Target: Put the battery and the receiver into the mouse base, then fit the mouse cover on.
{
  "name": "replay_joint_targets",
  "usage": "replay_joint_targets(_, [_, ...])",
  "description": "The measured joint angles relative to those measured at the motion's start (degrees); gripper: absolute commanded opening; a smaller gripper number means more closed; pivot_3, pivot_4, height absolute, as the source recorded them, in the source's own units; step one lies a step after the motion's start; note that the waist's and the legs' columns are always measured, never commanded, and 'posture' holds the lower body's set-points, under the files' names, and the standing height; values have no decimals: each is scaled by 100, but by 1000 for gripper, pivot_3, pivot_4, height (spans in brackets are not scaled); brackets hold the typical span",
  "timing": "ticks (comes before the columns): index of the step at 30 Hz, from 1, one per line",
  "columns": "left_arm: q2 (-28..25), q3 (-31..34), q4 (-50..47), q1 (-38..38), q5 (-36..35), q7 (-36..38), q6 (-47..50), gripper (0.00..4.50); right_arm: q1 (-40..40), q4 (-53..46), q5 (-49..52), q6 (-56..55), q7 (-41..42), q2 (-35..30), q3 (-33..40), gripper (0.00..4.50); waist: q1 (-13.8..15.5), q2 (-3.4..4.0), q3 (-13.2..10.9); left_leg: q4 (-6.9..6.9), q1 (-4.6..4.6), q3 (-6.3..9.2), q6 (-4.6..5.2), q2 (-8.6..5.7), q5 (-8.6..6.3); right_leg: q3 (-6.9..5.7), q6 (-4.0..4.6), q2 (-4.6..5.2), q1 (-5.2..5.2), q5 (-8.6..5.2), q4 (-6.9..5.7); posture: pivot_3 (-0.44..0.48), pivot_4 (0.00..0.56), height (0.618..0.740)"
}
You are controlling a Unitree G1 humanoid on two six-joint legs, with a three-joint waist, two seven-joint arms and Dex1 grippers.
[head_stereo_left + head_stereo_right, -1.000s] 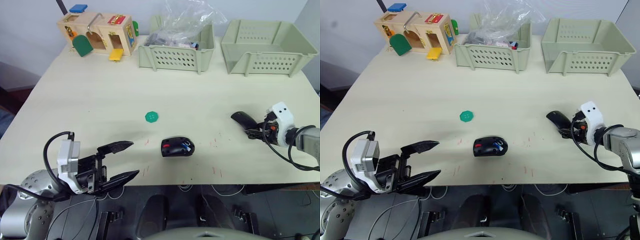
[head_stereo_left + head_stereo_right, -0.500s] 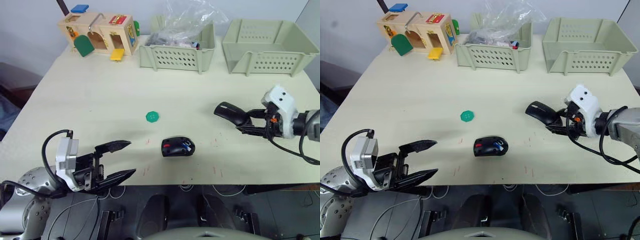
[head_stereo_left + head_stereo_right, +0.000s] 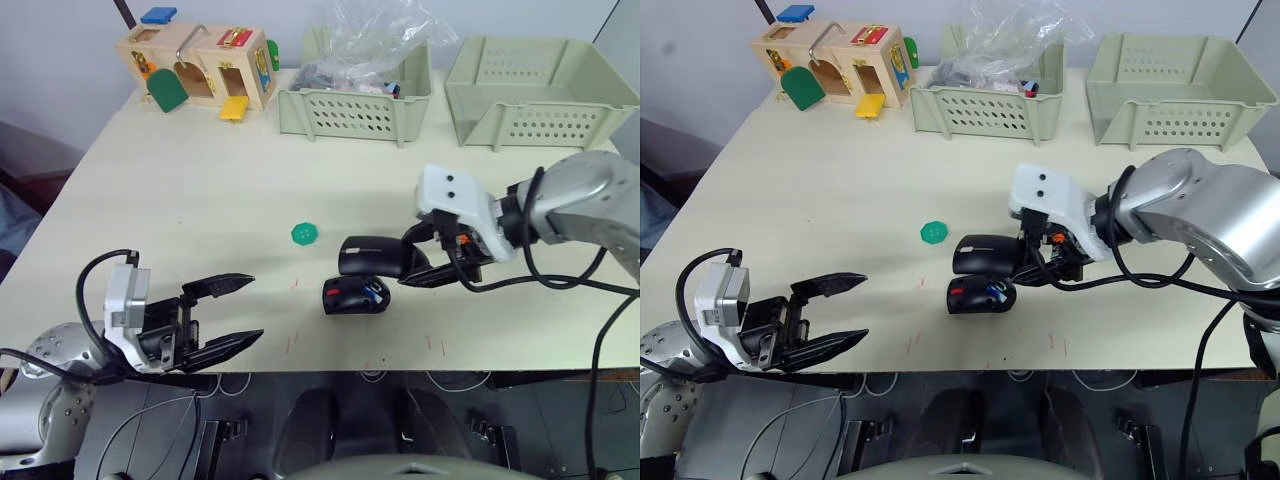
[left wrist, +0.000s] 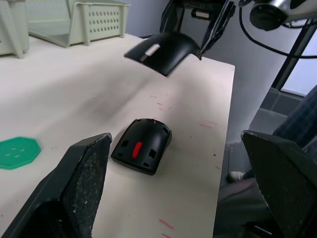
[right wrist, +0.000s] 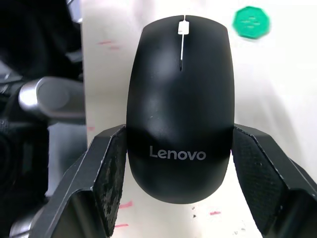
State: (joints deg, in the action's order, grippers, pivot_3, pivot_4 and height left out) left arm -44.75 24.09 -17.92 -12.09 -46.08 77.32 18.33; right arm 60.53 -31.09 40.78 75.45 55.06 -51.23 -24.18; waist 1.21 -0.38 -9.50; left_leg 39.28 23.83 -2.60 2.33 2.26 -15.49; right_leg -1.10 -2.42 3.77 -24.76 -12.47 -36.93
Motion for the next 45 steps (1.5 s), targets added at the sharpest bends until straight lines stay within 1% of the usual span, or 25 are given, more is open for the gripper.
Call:
replay_joint_targets(2, [-133,2,101,29,87,60,9,4500,346,146,-443,-388,278,139,-768,3220,-32,1,-1,0,-3,2,-1,2,1,-1,1,-3,0,0,-4,0,150,740])
replay_joint_targets(5, [-214,2,133,101,94,123,16,4500,402,459,-875,-703,398,432,-1322,3220,-29,1,-1,0,-4,4,-6,2,4,-3,1,-3,-1,-1,-10,0,150,740])
replay_joint_targets(9, [-225,5,174,131,94,134,37,4500,400,701,-1152,-898,467,536,-1468,3220,-24,1,-1,0,-1,2,-8,1,5,-3,-3,0,-2,2,-9,0,150,740])
replay_joint_targets(11, [-296,18,176,108,94,136,45,4500,255,856,-1374,-1074,472,712,-1635,3220,-34,1,-1,-2,-1,3,-8,1,5,-5,-4,-1,-3,2,-10,0,150,740])
replay_joint_targets(31, [-213,243,162,-441,120,46,-16,4500,-195,1343,-2304,-1650,729,1134,-1996,3220,-33,3,-2,-2,-2,4,-10,2,6,-8,0,-1,-3,0,-12,0,150,740])
replay_joint_targets(45, [-107,296,115,-526,120,-39,-41,4500,-279,1632,-2718,-1819,926,1387,-2046,3220,-40,3,-2,-2,-4,4,-13,2,7,-8,0,-2,-3,0,-15,0,150,740])
